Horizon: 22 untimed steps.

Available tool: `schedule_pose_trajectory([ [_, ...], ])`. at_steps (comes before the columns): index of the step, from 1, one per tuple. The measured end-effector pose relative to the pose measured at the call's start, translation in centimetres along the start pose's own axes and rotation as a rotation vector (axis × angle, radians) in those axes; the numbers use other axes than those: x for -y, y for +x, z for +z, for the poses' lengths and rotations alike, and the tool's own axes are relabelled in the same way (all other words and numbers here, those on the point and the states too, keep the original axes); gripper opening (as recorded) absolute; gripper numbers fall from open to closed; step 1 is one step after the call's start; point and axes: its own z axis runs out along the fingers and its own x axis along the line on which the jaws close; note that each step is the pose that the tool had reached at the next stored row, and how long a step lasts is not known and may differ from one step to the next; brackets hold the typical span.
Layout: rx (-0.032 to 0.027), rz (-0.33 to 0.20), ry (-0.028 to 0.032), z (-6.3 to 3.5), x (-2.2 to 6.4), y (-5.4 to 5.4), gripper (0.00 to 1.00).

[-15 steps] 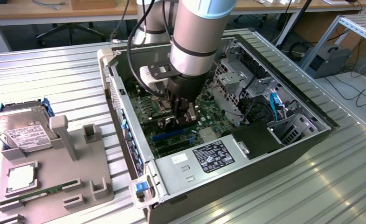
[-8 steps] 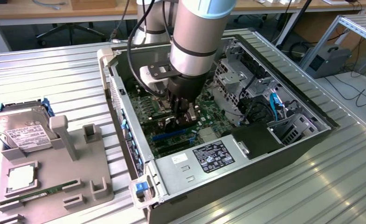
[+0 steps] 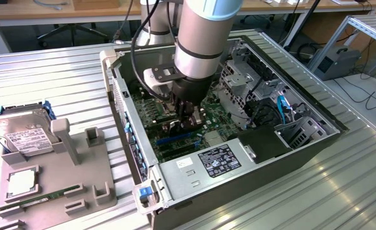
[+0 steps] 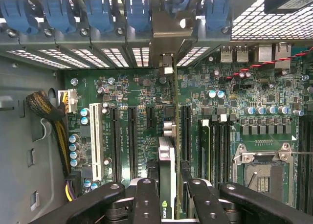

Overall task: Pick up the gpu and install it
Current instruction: 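Insert the gpu into the slot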

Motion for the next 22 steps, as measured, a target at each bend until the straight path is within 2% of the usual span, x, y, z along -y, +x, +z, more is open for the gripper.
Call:
schedule_pose_trajectory([
  [12, -0.0002, 0.0, 0.0001, 0.85, -0.03, 0.03, 0.27],
  [22, -0.0002, 0.0, 0.0001, 0.93, -0.03, 0.04, 0.27],
])
